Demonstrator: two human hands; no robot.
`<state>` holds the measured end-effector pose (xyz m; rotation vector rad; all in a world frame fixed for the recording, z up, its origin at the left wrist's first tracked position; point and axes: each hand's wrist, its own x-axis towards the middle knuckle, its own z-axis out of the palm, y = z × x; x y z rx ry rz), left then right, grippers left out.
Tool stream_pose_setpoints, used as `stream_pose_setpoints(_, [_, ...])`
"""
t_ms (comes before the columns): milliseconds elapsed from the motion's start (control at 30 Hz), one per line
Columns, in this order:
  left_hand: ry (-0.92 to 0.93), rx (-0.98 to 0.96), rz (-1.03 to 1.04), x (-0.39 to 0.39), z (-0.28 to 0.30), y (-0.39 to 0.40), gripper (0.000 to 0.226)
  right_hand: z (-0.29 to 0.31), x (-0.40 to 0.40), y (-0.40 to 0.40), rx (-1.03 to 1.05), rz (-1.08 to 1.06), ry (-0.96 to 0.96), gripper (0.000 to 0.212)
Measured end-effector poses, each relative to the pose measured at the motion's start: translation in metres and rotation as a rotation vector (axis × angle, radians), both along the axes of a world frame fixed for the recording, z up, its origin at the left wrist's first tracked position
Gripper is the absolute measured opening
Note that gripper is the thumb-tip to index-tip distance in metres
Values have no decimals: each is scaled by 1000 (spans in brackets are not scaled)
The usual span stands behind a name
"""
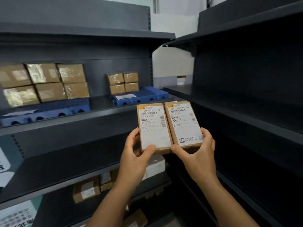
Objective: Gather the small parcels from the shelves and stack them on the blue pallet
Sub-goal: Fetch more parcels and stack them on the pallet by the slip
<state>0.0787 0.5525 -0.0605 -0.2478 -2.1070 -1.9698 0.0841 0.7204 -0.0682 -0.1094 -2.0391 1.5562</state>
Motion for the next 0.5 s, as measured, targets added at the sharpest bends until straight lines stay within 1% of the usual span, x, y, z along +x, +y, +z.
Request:
stream_pose_setpoints(67, [13, -2, 21, -13, 11, -9, 55, 11, -18, -10, 12, 21, 29, 98])
stream_pose_setpoints(233, [52, -34, 68, -57, 34, -25, 65, 33, -74, -21, 26, 64, 77, 97])
stream_pose_setpoints(400, [96, -46, 135, -119, 58, -28, 64, 55, -146, -22, 48, 107, 121, 92])
stream_pose_setpoints(500, [114, -31, 201, -163, 72, -25, 66, 73, -195, -22, 56, 144, 151, 92])
